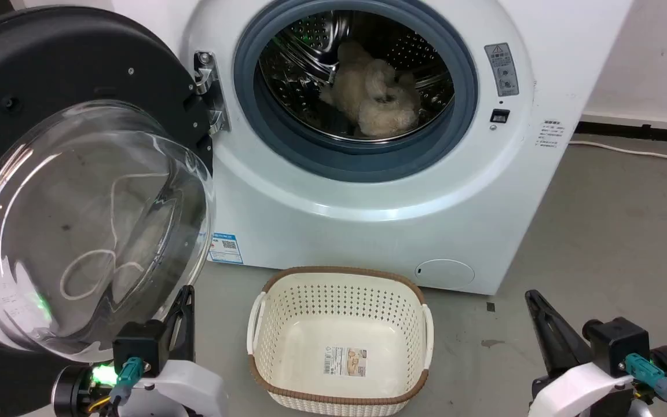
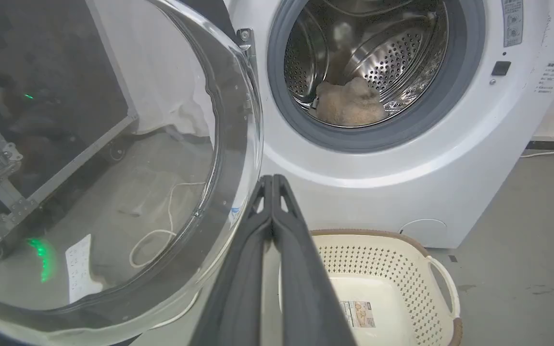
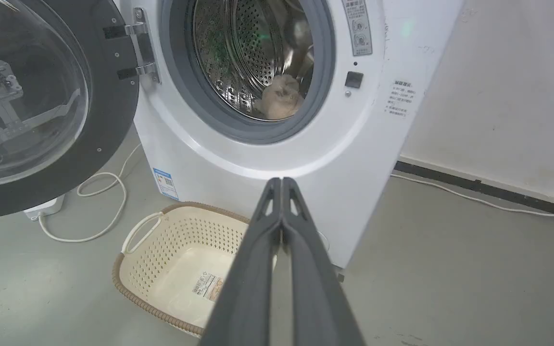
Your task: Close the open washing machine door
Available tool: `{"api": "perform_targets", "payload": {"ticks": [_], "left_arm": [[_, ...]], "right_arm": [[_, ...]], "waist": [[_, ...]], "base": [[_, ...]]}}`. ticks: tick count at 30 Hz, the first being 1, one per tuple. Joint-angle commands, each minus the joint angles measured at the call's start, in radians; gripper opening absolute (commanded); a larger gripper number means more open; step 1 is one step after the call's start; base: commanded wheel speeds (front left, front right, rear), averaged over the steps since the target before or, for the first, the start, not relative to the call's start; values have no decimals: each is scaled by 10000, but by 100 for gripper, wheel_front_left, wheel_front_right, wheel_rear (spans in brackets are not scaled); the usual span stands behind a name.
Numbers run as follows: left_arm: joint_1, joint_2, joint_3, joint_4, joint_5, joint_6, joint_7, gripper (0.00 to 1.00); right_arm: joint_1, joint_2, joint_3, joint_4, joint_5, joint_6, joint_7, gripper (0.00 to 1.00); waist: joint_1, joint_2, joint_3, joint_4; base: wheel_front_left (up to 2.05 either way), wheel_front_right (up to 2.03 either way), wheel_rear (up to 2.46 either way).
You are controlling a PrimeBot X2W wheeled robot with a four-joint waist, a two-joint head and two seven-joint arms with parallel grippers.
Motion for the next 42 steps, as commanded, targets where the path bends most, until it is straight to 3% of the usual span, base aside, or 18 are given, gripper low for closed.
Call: {"api": "perform_targets", "payload": {"ticks": [1, 22, 23, 42], "left_arm": [[40, 1, 11, -39, 26, 28, 3, 0], [40, 1, 11, -39, 26, 28, 3, 0], [0, 0, 1, 3, -1, -2, -2, 100], [-37, 128, -362, -46, 81, 154, -328, 100]], "right_arm": [[-116, 36, -7, -51, -62, 8, 1, 0], [-116, 36, -7, -51, -62, 8, 1, 0], [3, 0, 2, 2, 6, 0, -1, 100], [94, -27, -47, 13, 219, 1, -328, 100]], "waist": [[0, -1, 0, 0], [0, -1, 0, 0], [1, -1, 0, 0], [0, -1, -22, 264]], "base": [[0, 0, 0], [0, 0, 0], [0, 0, 0], [0, 0, 0]]}}
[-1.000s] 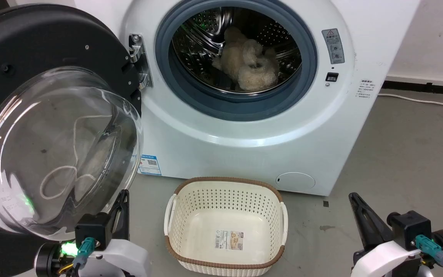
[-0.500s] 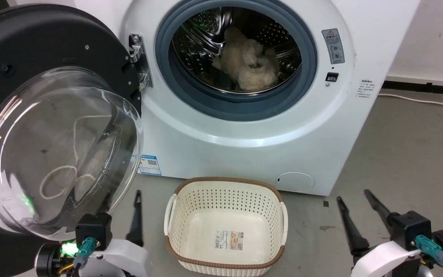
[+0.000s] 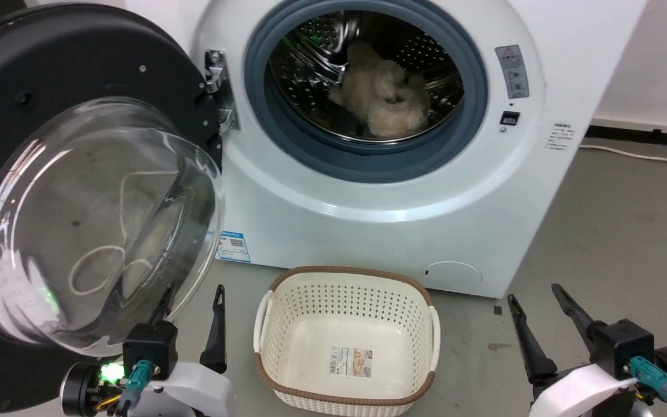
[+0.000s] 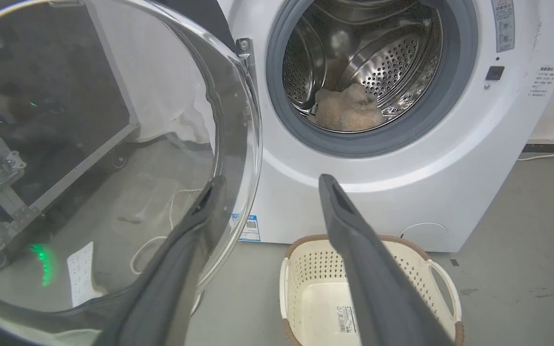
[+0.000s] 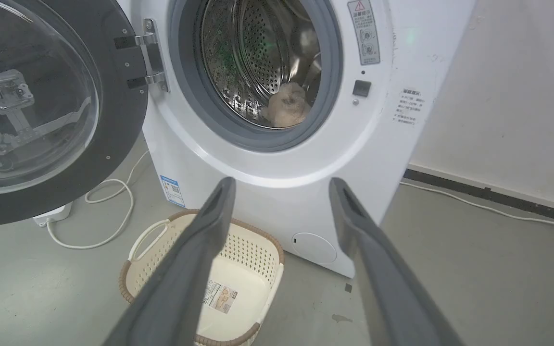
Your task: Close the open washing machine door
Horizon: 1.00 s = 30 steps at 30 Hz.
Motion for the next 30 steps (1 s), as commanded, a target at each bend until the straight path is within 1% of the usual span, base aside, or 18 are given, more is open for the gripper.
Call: {"api": "perform_targets", "payload": {"ticks": [1, 13, 30], "left_arm": [[-38, 86, -76, -49, 56, 68, -88, 100], [15, 322, -351, -125, 31, 281, -339, 100], [352, 566, -619, -559, 25, 967, -695, 100]], "right_arm": [[85, -25, 1, -6, 89, 1, -138, 100], [164, -53, 172, -8, 185, 2, -389, 100], [-293, -322, 1014, 314, 507, 3, -745, 100]], "waist": [[0, 0, -15, 74], [0, 0, -105, 873], [0, 0, 47, 1693]], "base": [[0, 0, 0], [0, 0, 0], [0, 0, 0]]}}
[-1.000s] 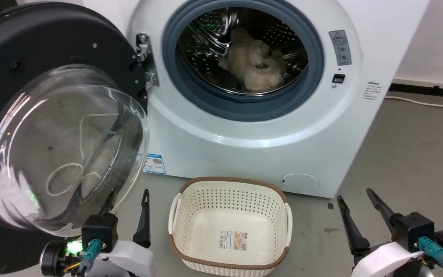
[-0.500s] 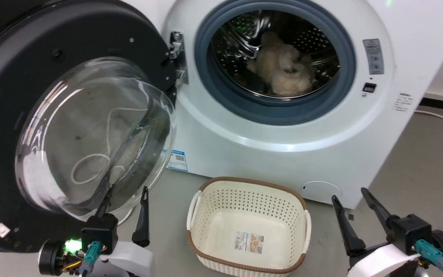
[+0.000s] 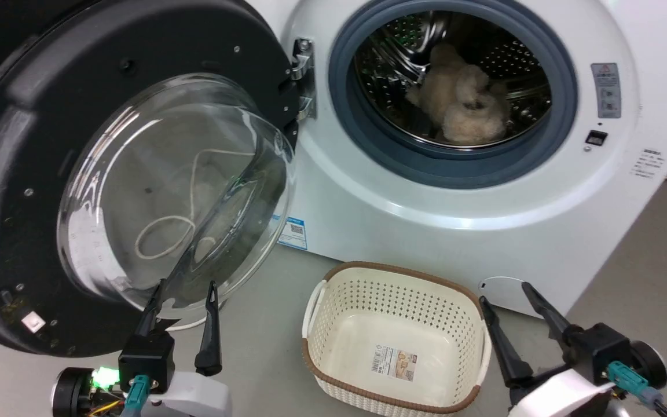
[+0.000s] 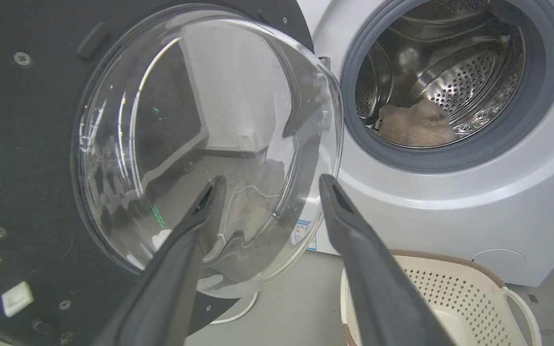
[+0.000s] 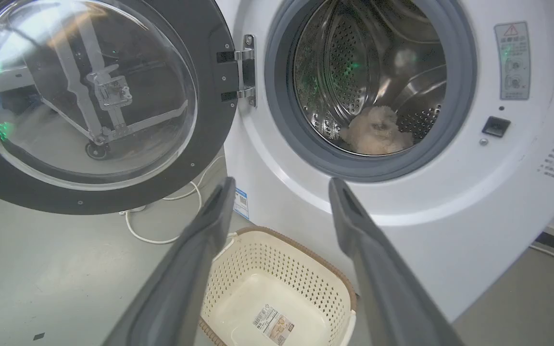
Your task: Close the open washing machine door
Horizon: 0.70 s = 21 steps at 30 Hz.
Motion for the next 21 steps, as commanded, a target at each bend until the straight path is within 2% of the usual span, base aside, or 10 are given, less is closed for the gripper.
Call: {"api": "perform_targets", "payload": {"ticks": [1, 21], "left_arm": [[130, 72, -71, -79, 20, 100, -114, 100], [404, 446, -599, -369, -3, 764, -573, 100]], "right_arm": [[-187, -73, 130, 80, 80, 3, -110, 100], [-308, -298, 851, 251, 523, 4, -570, 100]], "waist": [[-1, 0, 12, 88], [-1, 0, 4, 999]], "base": [[-5, -5, -5], [-4, -4, -4]]}}
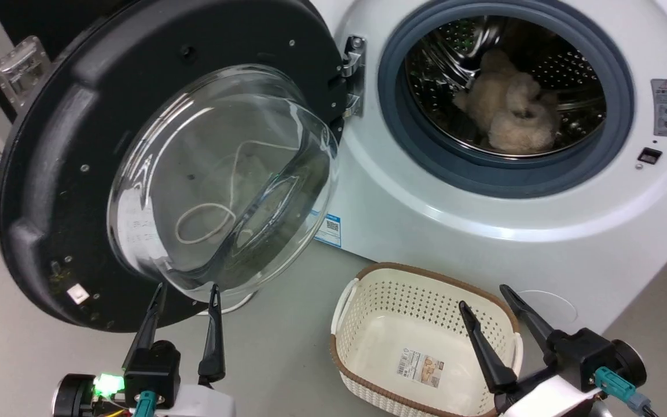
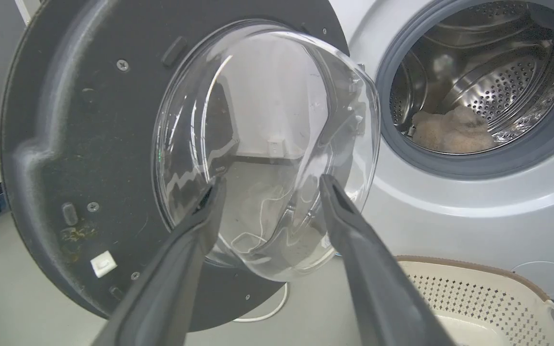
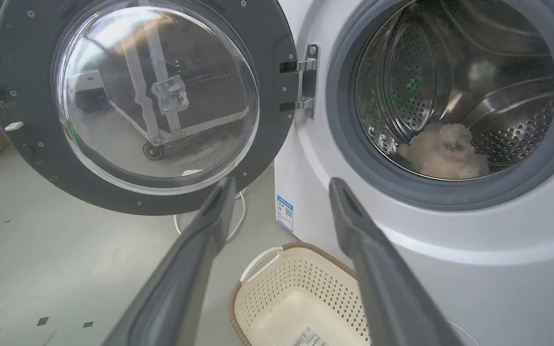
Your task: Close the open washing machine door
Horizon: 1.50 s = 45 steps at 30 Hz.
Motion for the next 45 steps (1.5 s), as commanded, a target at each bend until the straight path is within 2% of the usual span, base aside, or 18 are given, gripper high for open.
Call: {"api": "perform_targets", "payload": {"ticks": [1, 18, 19, 20, 21, 26, 28, 33, 38, 41, 45], "left_arm": [[148, 97, -68, -78, -1, 115, -113, 100], [296, 436, -446, -314, -93, 531, -490, 100], [306, 442, -470, -305, -121, 531, -511, 64], [320, 449, -496, -281, -159, 516, -532, 16], [327, 457, -525, -259, -189, 496, -553, 0], [303, 296, -459, -397, -497, 529, -657, 0], [266, -99, 12, -774, -1106, 539, -699, 0], [-103, -87, 1089, -1521, -1411, 134, -803, 0], [-1102, -77, 2570, -2214, -2148, -259, -908, 0], [-1913, 106, 3381, -2074, -3106, -619, -971, 0], [-3153, 885, 4515, -1272, -4680, -902, -377, 0]], "right_arm": [[-179, -100, 95, 44, 113, 4, -113, 100], [-139, -258, 539, 144, 344, 6, -489, 100], [-120, -258, 551, 142, 352, 6, -510, 100], [-100, -258, 564, 141, 358, 6, -531, 100], [-79, -260, 573, 139, 365, 6, -552, 100], [37, -287, 556, 120, 394, 6, -656, 100], [104, -293, 517, 108, 402, 6, -698, 100], [219, -372, 517, 40, 423, 6, -803, 100], [349, -406, 214, -52, 452, 7, -908, 100], [509, -411, 16, -185, 417, 7, -970, 100], [539, -580, -47, -337, 414, 7, -1054, 100]], "waist": [[-1, 0, -3, 87], [-1, 0, -100, 776], [-1, 0, -101, 817], [-1, 0, -101, 859], [-1, 0, -99, 902], [-1, 0, -63, 1142], [-1, 0, -43, 1247], [-1, 0, 84, 1461], [-1, 0, 271, 1655], [-1, 0, 372, 1750], [-1, 0, 666, 1565]], "base": [[0, 0, 0], [0, 0, 0], [0, 0, 0], [0, 0, 0], [0, 0, 0], [0, 0, 0], [0, 0, 0], [0, 0, 0], [0, 0, 0], [0, 0, 0], [0, 0, 0]]}}
